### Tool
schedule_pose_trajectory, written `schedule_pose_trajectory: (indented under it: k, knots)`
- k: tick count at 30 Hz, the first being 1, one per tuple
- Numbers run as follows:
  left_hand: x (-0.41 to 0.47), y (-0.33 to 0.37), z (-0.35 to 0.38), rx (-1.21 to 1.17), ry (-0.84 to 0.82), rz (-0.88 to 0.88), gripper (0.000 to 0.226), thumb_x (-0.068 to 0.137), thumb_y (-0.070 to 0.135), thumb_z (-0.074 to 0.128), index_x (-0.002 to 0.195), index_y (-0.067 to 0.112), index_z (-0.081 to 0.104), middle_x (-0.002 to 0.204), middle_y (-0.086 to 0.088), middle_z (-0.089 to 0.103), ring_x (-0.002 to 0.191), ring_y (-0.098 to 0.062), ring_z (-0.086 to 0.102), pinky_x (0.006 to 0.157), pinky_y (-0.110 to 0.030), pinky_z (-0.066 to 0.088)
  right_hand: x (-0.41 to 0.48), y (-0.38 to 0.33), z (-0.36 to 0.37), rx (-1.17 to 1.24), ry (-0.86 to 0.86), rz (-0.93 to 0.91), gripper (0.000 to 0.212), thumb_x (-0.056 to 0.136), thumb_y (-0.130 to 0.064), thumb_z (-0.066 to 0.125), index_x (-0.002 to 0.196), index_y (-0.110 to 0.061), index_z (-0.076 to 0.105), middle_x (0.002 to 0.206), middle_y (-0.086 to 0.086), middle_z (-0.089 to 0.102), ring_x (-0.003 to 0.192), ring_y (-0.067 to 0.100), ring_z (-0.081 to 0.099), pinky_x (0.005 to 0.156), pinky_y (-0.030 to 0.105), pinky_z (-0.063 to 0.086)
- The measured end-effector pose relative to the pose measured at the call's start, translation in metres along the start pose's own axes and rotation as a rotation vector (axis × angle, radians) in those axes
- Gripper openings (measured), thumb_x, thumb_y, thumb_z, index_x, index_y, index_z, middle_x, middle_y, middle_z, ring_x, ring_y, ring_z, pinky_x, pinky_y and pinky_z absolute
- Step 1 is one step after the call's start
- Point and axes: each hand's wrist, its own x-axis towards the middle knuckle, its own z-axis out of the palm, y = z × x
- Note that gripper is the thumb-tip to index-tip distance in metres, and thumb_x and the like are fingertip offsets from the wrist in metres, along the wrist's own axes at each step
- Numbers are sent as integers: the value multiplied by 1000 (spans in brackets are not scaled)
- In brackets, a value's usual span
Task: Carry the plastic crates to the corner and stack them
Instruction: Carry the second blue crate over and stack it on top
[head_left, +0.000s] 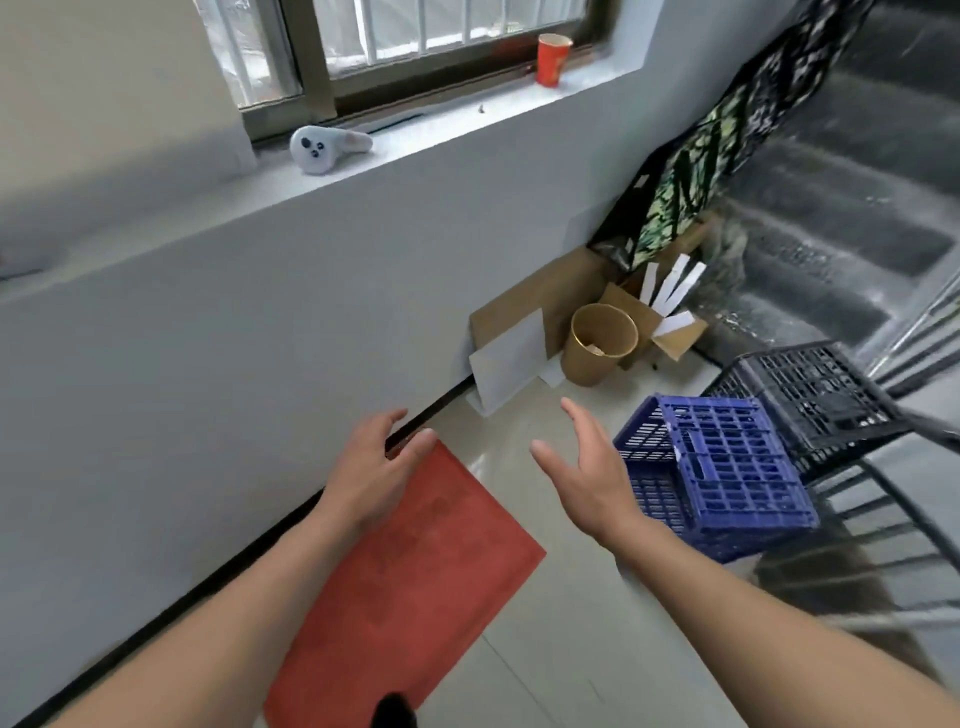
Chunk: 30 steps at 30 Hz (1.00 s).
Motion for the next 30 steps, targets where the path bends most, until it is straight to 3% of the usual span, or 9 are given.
schedule_pose_trajectory:
  k: [6, 10, 13, 15, 19, 24, 27, 30]
  knots:
    - [82, 57, 74, -55, -167, 58, 90, 76, 76, 48, 148, 22, 44, 150, 1, 45, 137, -13, 42, 109, -31, 35, 57, 70, -58, -74, 85, 168, 78, 92, -55, 58, 159, -26, 30, 163, 0, 34, 146, 22, 37, 114, 48, 38]
    - [142, 75, 125, -57, -251, 65, 69, 91, 59, 55, 149, 23, 42, 154, 2, 40, 140, -13, 39, 110, -31, 34, 102, 113, -81, -148, 96, 278, 80, 92, -52, 62, 160, -26, 27, 165, -3, 30, 149, 20, 32, 117, 46, 35]
    - [191, 85, 168, -30, -334, 59, 69, 92, 58, 54, 150, 24, 40, 155, 4, 38, 134, -12, 43, 102, -26, 32, 146, 153, -91, -212, 71, 377, 83, 93, -49, 63, 162, -28, 22, 169, -2, 20, 154, 19, 23, 118, 45, 31]
    - [217, 90, 195, -13, -382, 47, 68, 92, 58, 53, 150, 24, 40, 154, 4, 38, 133, -13, 43, 104, -27, 34, 169, 180, -95, -249, 47, 450, 83, 94, -48, 64, 162, -30, 20, 171, -2, 16, 156, 21, 20, 118, 47, 30]
    - [255, 96, 246, 17, -466, 31, 69, 92, 59, 53, 150, 23, 40, 155, 2, 38, 139, -16, 41, 110, -32, 34, 202, 227, -98, -303, 8, 540, 84, 93, -45, 64, 162, -29, 19, 171, -1, 14, 155, 24, 24, 116, 49, 34]
    - [289, 103, 302, 55, -515, 13, 71, 92, 61, 50, 151, 23, 38, 156, 0, 36, 125, -13, 47, 104, -31, 37, 240, 283, -98, -347, -58, 585, 81, 96, -41, 63, 162, -26, 18, 170, -1, 17, 150, 26, 32, 110, 47, 40]
    - [305, 99, 335, 69, -519, -15, 73, 91, 63, 48, 152, 24, 36, 157, 1, 35, 113, -6, 42, 99, -28, 36, 262, 320, -95, -384, -117, 619, 80, 97, -34, 64, 162, -22, 18, 166, 4, 26, 144, 30, 41, 106, 47, 44]
    - [317, 87, 369, 80, -519, -57, 73, 91, 63, 48, 151, 23, 37, 157, 1, 35, 113, -4, 40, 99, -28, 36, 279, 358, -90, -404, -197, 672, 79, 97, -29, 64, 161, -20, 18, 158, 12, 36, 129, 34, 53, 94, 46, 52]
